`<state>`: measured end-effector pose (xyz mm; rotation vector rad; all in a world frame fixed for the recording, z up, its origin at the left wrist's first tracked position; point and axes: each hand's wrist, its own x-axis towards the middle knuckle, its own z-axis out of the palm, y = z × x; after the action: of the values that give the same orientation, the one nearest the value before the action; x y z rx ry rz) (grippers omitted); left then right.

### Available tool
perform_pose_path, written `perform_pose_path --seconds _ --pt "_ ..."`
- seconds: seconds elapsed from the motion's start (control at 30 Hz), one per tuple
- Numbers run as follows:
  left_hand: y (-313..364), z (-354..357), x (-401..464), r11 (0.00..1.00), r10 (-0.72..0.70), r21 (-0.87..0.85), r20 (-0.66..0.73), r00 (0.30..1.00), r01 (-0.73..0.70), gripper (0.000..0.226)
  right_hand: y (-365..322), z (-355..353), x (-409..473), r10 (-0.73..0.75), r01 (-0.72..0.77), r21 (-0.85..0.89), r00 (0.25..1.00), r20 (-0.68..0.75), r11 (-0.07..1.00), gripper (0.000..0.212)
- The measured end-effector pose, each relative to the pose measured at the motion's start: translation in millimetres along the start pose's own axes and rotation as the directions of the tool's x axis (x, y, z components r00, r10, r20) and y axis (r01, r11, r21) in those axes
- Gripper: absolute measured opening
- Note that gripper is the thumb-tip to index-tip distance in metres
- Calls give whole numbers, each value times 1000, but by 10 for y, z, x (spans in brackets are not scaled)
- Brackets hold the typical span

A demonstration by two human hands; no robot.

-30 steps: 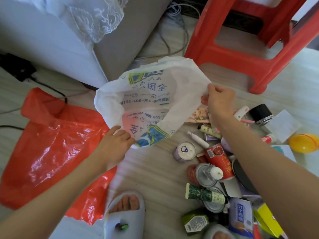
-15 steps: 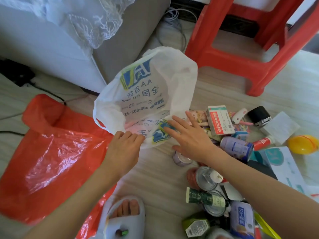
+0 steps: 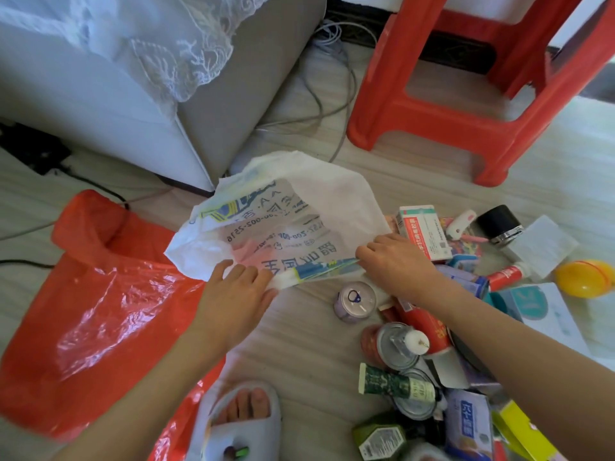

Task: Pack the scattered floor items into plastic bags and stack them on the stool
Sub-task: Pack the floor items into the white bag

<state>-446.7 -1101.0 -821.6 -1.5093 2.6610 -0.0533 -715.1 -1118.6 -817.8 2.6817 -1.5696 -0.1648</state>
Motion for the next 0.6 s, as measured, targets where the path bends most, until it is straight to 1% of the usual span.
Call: perform_pose_path --seconds 0.07,0.1,0.13,0.2,0.27,0.3,0.37,0.4,0.47,0.53,0.6 --pt "-30 37 5 1000 -12 -5 36 999 12 40 35 -3 9 50 -50 9 999 -13 999 22" --pt "-52 66 4 1000 -10 4 44 999 10 47 43 4 16 73 -73 8 997 -27 997 18" --pt "-63 67 6 1000 -10 10 49 999 10 47 42 8 21 94 -93 10 995 -32 996 15" --pt "-78 115 13 1000 -15 11 12 1000 15 35 41 30 48 128 -128 9 991 -28 992 9" --pt "-62 162 25 999 -32 -2 4 999 32 34 45 12 80 161 -160 -11 986 34 987 8" --pt "-49 194 39 1000 -23 -3 10 1000 23 36 52 4 88 176 -175 -16 982 75 984 9" --pt "-15 250 78 999 22 27 46 999 -23 42 70 20 94 217 -219 -11 958 189 976 22" --pt "-5 272 97 998 36 44 56 998 -39 45 81 37 90 233 -239 -1 947 222 971 28" --pt "18 301 135 999 35 40 35 999 -36 54 82 57 65 236 -253 43 941 244 966 34" --pt "89 267 135 1000 -2 -14 -6 1000 2 66 67 37 17 219 -257 130 944 249 958 37" --pt "219 194 98 997 -31 -78 -62 998 26 66 50 -16 -65 223 -272 241 952 210 932 38"
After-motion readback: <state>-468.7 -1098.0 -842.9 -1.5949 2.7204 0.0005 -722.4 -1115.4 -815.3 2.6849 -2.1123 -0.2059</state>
